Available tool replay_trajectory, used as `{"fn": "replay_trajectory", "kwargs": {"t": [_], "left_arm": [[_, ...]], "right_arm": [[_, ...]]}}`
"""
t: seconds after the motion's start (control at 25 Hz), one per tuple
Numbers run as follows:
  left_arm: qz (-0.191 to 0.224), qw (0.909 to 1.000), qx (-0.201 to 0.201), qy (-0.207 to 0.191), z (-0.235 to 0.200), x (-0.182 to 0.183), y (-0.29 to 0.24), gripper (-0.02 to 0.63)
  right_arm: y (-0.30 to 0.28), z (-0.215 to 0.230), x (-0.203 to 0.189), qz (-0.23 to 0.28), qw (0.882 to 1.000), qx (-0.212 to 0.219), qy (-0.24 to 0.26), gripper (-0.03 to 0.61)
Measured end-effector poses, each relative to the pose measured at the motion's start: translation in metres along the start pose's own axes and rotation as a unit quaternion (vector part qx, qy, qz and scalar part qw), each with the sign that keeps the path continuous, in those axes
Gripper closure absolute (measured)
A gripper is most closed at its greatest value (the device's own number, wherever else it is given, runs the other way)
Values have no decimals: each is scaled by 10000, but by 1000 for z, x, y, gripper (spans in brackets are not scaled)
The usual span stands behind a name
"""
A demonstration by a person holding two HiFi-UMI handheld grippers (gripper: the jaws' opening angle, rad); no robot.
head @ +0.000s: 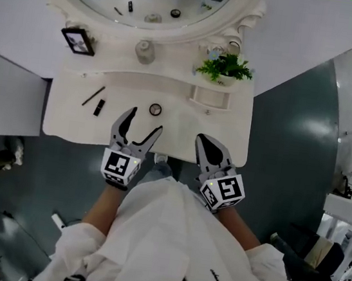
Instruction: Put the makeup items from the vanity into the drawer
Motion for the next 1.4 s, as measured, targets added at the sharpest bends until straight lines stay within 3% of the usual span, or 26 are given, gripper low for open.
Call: {"fn": "replay_trajectory", "kwargs": {"t": [0.32, 0.56, 0.92, 1.4], "left_arm": [[-358, 9984, -413, 135, -21, -33, -37, 258], [-737, 9958, -482, 244, -31, -67, -51, 258], [-1204, 9924, 62, 262, -37, -98, -66, 258], [-2142, 9753, 427, 321, -40, -156, -79, 259]], "right_arm": [[-57, 6, -11, -163, 9997, -163, 45, 560], [-84, 7, -31, -522, 9986, -104, 42, 560], [-102, 12, -66, -985, 9948, 152, -203, 560], [-116, 19, -107, -1411, 9874, 557, -452, 560]]}}
Point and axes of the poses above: the fingertips, and each gripper's own axes: y backward along the fingers, z to its right, x out of its top, the point moved 1 cm from there along y, backward along the fingers, and after that the axes turned 7 degrees about z, right-handed, at the moved point
